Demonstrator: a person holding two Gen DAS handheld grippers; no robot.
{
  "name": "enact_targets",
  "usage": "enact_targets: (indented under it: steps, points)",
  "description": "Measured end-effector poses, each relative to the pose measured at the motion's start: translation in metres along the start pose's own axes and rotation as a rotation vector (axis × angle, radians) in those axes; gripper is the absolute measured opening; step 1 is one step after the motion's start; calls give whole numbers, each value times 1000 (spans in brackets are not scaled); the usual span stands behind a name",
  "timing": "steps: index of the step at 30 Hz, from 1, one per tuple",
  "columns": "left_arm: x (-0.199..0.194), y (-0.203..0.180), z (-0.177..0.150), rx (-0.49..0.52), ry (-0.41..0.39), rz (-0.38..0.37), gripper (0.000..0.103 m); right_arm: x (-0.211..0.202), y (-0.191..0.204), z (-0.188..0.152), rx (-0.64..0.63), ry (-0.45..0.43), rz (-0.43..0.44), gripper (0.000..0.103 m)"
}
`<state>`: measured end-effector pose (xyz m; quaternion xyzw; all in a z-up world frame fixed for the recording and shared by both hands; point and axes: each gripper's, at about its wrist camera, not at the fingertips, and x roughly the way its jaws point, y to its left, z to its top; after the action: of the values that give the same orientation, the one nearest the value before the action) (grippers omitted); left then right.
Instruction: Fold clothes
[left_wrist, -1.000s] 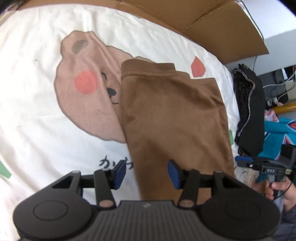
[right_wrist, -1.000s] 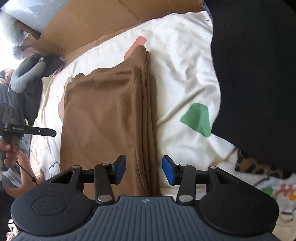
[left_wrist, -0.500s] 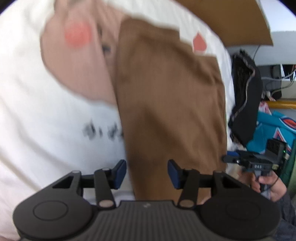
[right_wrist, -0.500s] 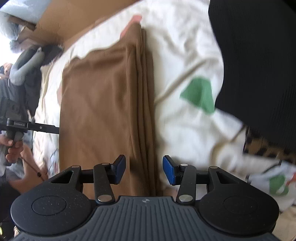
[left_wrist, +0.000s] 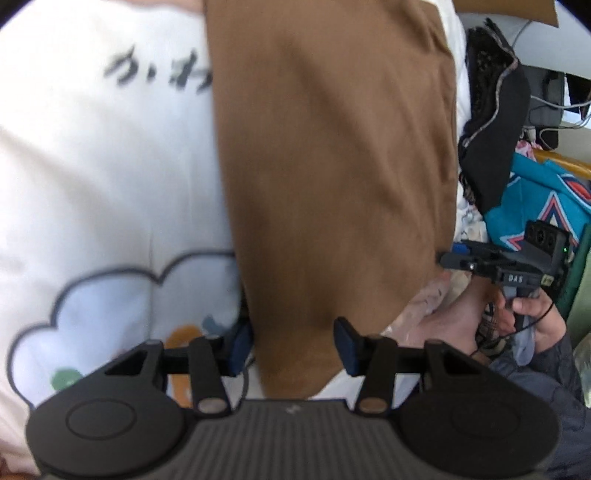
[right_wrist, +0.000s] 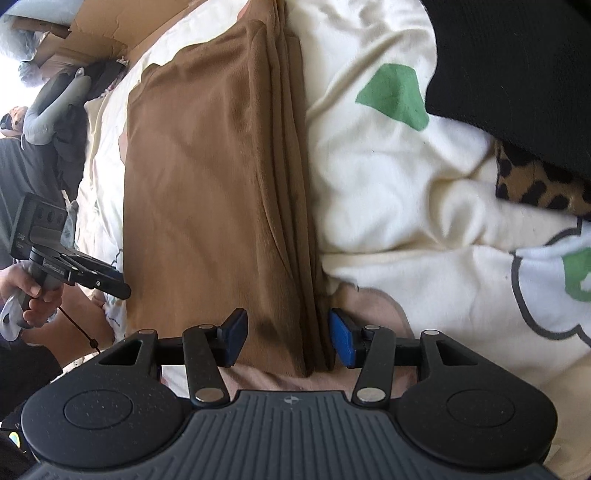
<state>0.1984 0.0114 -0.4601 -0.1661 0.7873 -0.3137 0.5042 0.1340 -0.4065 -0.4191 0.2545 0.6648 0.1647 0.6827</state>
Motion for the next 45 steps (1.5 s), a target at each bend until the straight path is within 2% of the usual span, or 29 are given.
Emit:
enact_targets:
  steps: [3,7,9,11,13,19,20,21,23,25,30,34,41,45]
  points:
    - [9,4,-7,-48,15,-25,50,1,-3,-3,14,23,1,55]
    - [20,9,-13,-61,35,-40,45,6,-5,-6,38,42,5,55]
    - [21,13,-13,-81,27,-58,44,6,-7,-6,48,25,17,55]
    - [22,17,-13,-96,19,-68,39,4,-7,-5,55,3,31,55]
    - [22,17,-15,-89,13,-52,20,3,-9,-4,69,-13,43,55]
    - [23,12,-18,-58,17,-39,10,13,-19,-2,115,-13,82,54]
    - [23,10,-19,-51,20,-38,9,16,-19,-2,114,-5,88,53]
    - [22,9,-19,-44,23,-38,8,18,-18,-2,108,1,86,45]
    - [21,5,-20,-32,28,-38,7,19,-14,-3,91,12,73,18]
    - [19,2,-20,-25,36,-39,7,18,-12,-4,85,11,82,12]
    - [13,-9,-19,-1,61,-25,7,13,-8,-9,91,17,107,10]
    - [11,-15,-19,16,82,16,7,14,-6,-14,101,41,131,9]
    - [12,-21,-24,31,114,134,7,28,5,-27,69,143,174,9]
    - [9,-14,-29,31,132,159,8,38,14,-33,43,207,178,10]
